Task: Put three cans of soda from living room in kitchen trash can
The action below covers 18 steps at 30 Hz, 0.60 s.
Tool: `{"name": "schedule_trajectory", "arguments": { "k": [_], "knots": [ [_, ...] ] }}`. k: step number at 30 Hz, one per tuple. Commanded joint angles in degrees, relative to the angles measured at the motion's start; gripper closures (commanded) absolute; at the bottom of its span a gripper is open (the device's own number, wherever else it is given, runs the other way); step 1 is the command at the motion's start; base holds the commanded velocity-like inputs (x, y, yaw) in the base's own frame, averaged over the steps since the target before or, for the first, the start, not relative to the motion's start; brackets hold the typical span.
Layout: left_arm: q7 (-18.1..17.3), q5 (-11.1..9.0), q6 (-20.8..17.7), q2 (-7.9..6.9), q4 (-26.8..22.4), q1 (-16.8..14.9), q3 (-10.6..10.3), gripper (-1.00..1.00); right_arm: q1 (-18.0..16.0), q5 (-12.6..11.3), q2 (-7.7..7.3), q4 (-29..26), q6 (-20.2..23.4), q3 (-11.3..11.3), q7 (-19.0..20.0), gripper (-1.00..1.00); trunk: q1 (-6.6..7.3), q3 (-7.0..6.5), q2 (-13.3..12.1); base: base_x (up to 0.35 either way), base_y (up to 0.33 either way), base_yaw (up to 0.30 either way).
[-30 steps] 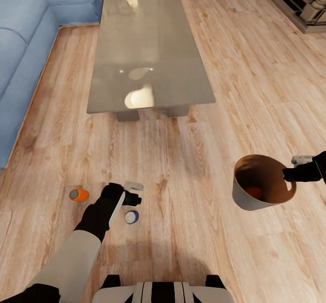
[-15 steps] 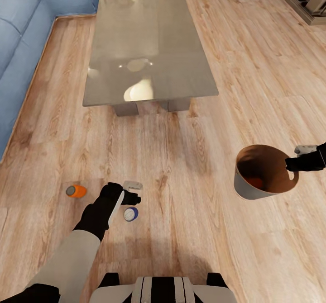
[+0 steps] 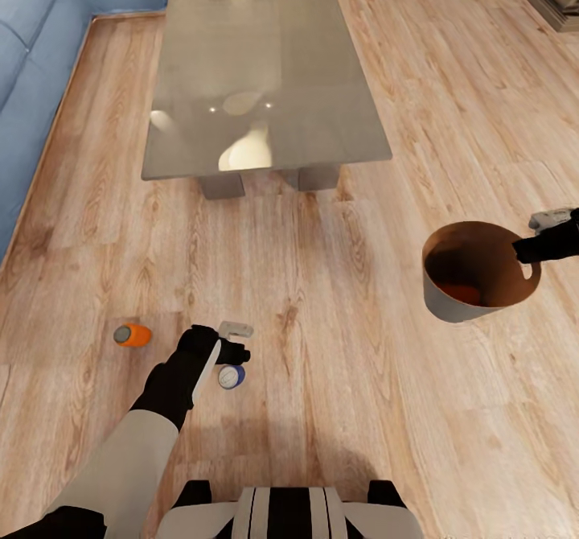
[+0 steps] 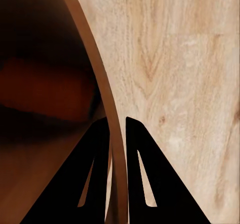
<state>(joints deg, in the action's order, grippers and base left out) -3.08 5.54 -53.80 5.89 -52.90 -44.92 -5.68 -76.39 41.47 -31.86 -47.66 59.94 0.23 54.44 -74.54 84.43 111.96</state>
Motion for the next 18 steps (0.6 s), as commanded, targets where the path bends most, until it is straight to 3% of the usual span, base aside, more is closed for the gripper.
{"name": "schedule_trajectory", "arguments": {
  "k": [1,2,4,6,7,13,18],
  "knots": [
    [0.0,0.0,0.0,0.0,-0.01,0.0,-0.01,-1.0,-0.64,1.23,0.02,0.01,0.06,0.11,1.3,1.0,0.0,0.09,0.0,0.0,0.0,0.0],
    [0.0,0.0,0.0,0.0,-0.01,0.0,-0.03,-1.0,-1.18,2.36,0.04,0.01,0.06,0.2,2.33,1.0,0.0,0.18,0.0,0.0,0.0,0.0],
    [0.0,0.0,0.05,0.0,-0.01,0.01,-0.11,-1.0,-2.94,7.34,0.15,0.0,0.06,0.44,6.99,1.0,0.0,0.35,0.0,0.0,0.0,0.0],
    [0.0,0.0,0.07,0.0,-0.01,0.0,-0.15,-1.0,-3.45,9.09,0.17,-0.03,0.06,0.47,8.47,1.0,0.0,0.52,0.0,0.0,0.0,0.0],
    [0.0,0.0,0.08,0.0,-0.01,0.0,-0.21,-1.0,-4.25,11.33,0.19,-0.05,0.06,0.5,10.31,1.0,0.0,0.61,0.0,0.0,0.0,0.0],
    [-0.07,0.0,0.1,0.0,0.06,-0.05,-0.32,-1.0,-7.19,16.5,0.21,-0.07,0.06,0.56,14.53,1.0,0.0,1.11,0.0,0.0,0.0,0.0],
    [-0.08,0.0,0.1,0.0,0.25,-0.06,-0.39,-1.0,-8.54,18.87,0.87,-0.07,0.06,0.56,15.58,1.0,0.0,1.54,0.0,0.0,0.0,0.0]
  ]
}}
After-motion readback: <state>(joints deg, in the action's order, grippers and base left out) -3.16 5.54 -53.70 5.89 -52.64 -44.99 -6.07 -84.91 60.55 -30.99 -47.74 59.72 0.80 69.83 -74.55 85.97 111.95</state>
